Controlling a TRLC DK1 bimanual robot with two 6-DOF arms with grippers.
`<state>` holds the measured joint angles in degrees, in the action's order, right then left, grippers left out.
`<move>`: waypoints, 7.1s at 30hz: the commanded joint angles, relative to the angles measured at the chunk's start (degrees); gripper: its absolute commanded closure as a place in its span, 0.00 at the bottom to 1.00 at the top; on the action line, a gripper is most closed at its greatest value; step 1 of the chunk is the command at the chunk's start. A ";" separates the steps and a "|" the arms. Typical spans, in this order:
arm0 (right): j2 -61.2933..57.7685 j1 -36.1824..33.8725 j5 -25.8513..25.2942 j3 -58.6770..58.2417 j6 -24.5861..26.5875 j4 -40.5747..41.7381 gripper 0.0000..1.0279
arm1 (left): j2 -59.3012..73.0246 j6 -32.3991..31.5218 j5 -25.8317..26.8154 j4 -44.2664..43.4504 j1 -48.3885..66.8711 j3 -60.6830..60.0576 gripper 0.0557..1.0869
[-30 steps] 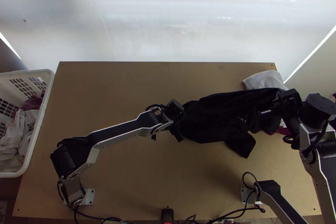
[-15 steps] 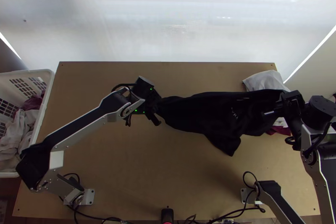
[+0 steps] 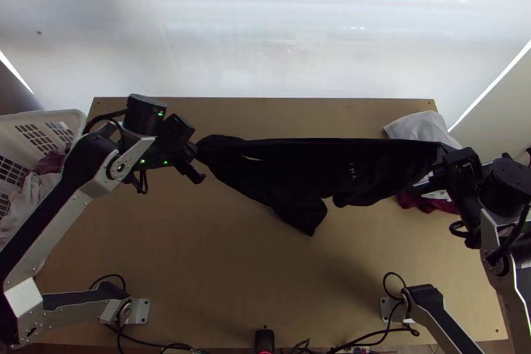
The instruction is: Fold the t-shirt
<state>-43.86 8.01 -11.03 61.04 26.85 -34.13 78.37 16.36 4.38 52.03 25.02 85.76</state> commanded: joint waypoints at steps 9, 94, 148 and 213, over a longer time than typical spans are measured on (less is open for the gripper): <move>2.81 11.15 -0.14 2.60 -4.26 -9.38 0.97 | -9.64 -1.77 0.80 16.44 2.23 13.82 0.96; 3.51 13.00 -4.44 -5.75 -6.37 -7.71 0.97 | 16.91 -18.65 4.32 8.61 13.92 -4.98 0.24; 4.31 14.67 -5.50 -5.75 -5.93 -7.97 0.97 | 20.60 -17.85 8.45 8.35 16.91 0.64 0.89; -5.98 10.09 6.02 33.36 -20.79 -31.35 0.97 | -18.25 -11.53 15.48 25.31 -30.55 32.98 0.96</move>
<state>-50.68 18.09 -8.80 88.75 8.27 -57.54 63.46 3.70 19.92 75.90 -5.32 119.72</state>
